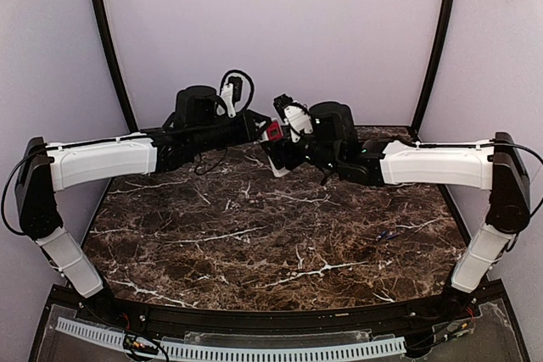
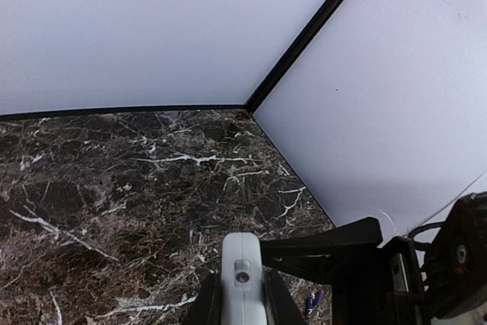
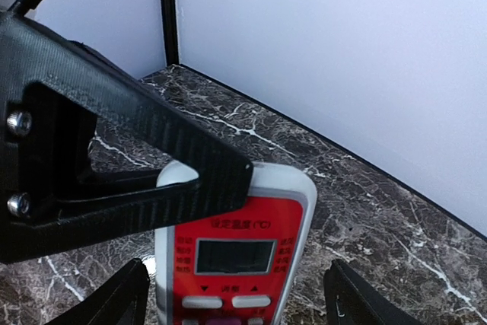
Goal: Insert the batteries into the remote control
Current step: Pass from the right arm to the left, then pass from the left arm to the right
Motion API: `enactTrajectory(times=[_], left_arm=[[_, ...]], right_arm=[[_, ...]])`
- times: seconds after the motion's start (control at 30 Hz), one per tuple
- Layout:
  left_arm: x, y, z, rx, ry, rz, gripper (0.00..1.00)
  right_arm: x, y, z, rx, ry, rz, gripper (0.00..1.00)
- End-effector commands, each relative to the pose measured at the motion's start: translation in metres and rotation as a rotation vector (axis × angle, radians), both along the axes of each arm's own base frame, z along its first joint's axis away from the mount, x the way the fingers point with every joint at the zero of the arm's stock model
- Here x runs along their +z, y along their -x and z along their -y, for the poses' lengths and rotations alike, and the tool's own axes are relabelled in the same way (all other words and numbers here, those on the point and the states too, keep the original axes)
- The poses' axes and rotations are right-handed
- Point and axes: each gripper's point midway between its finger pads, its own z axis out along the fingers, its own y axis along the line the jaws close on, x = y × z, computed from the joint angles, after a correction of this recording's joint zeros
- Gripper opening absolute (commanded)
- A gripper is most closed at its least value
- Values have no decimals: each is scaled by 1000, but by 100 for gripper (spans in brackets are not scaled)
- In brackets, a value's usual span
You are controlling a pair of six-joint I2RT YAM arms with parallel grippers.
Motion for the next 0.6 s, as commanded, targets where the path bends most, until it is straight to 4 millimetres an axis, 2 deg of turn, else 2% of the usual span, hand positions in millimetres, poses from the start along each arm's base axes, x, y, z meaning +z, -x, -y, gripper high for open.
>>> enactTrajectory(times=[0.0,0.1,0.27,0.33,0.47,0.57], left_arm=[[10,-9,-12,130,44,-100,12],[3,-11,-14,144,28,-90,2],[-4,-14,-30,222,10,-92,2],[-7,-17,-36,262,8,-114,6],[-14,-19,-38,303,8,-158,4],[-19,-20,-40,329,20,-197,3]], right_arm=[[-1,-8,-4,-98,163,95,77],[-12,-14,-3,-126,211,94,79],[-13,-6,1,-104,183,64,91],[-14,-6,3,-109,206,67,90],[-30,-13,1,-124,286,62,84],[-33,-15,-4,-134,327,74,82]])
